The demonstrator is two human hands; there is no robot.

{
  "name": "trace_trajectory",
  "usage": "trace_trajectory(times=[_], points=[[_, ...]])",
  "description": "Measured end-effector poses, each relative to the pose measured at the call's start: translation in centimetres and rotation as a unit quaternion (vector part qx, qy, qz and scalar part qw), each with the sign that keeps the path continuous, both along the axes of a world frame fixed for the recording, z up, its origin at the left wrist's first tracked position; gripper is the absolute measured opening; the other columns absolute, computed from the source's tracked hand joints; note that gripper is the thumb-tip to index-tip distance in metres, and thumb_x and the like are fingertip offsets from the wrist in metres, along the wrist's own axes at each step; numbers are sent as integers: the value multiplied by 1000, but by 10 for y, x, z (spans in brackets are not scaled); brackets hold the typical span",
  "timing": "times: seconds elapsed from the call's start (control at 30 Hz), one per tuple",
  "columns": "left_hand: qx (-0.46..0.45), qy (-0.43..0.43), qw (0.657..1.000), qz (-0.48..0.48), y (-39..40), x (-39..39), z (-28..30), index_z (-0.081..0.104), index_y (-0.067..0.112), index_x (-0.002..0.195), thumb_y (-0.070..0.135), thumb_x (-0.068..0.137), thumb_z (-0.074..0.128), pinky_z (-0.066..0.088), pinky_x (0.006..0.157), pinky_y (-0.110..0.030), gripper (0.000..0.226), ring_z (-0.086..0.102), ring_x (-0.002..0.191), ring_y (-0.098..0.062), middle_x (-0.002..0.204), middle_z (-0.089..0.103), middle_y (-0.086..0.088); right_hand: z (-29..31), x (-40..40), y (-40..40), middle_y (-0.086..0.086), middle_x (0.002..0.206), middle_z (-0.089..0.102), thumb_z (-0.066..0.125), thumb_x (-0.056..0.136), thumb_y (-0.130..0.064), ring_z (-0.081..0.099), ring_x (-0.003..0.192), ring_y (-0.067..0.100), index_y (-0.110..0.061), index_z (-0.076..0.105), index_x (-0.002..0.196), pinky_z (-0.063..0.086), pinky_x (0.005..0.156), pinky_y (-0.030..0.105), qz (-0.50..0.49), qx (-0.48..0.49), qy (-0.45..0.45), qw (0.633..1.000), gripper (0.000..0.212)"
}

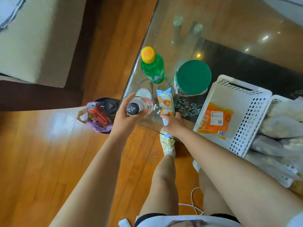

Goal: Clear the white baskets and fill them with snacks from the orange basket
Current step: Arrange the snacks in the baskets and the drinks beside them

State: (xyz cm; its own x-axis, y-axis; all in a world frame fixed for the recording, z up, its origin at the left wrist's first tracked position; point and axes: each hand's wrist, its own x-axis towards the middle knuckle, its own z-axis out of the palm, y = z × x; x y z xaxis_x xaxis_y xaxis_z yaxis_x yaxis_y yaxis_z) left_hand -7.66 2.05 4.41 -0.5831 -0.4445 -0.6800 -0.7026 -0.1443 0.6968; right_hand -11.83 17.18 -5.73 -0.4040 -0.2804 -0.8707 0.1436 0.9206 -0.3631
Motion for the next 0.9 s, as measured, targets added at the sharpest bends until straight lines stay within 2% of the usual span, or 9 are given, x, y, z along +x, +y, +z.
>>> trace_trajectory(times=[0.13,0.27,0.4,0.47,0.5,0.63,0.7,0.8,0.9], points=[[-22,-7,1000,-15,-3,0,-6,52,39,117,15,74,76,48,98,-49,54,56,116,-20,116,54,13,-6,-3,2,6,141,21,53,82,-25,33,128,27,-39,36,137,38,104,39,0,-10,-14,1000,59],[-40,-24,999,-25,-2,2,-4,53,53,105,27,69,76,50,95,-49,49,57,112,-16,111,55,24,2,1,4,5,134,27,63,80,-31,46,117,24,-34,49,128,45,96,37,-69,-50,15,996,50],[-52,-25,998,-39,1,-1,-3,54,57,100,33,64,73,51,93,-48,47,59,110,-17,113,58,18,26,8,11,0,109,37,66,80,-25,54,99,21,-32,62,109,46,80,25,-167,-111,68,977,29],[-58,-27,997,-42,5,-3,-4,54,57,99,33,64,74,52,91,-48,47,59,109,-17,114,58,12,45,15,24,0,103,40,67,79,-19,54,91,16,-31,65,96,45,71,13,-197,-147,65,967,21],[-58,-27,997,-42,7,-4,-4,55,57,99,32,65,74,53,91,-49,47,60,108,-17,113,58,12,55,18,34,0,102,42,67,77,-17,54,86,12,-31,64,91,44,68,8,-205,-162,57,964,20],[-63,-44,996,-49,23,-9,-4,56,51,107,35,68,74,53,90,-51,46,61,106,-18,108,59,15,96,34,87,-4,97,45,70,73,-13,54,86,1,-44,60,78,45,71,10,-245,-197,64,947,32],[-72,-52,994,-57,33,-13,-4,55,47,111,40,67,73,51,91,-52,48,61,105,-18,112,62,8,111,40,116,-4,97,46,70,73,-9,52,89,-7,-46,60,79,41,69,2,-273,-198,101,936,39],[-73,-51,994,-55,49,-18,-3,54,42,114,35,71,73,49,93,-54,48,61,106,-22,115,62,3,119,44,155,-4,98,45,69,77,-5,50,91,-14,-45,59,82,40,69,-1,-334,-171,169,912,41],[-74,-50,995,-44,65,-22,-2,54,42,114,29,75,73,48,94,-55,45,60,108,-24,113,61,3,105,37,181,1,109,38,62,84,-11,48,98,-2,-36,60,98,42,70,5,-331,-87,209,916,28]])
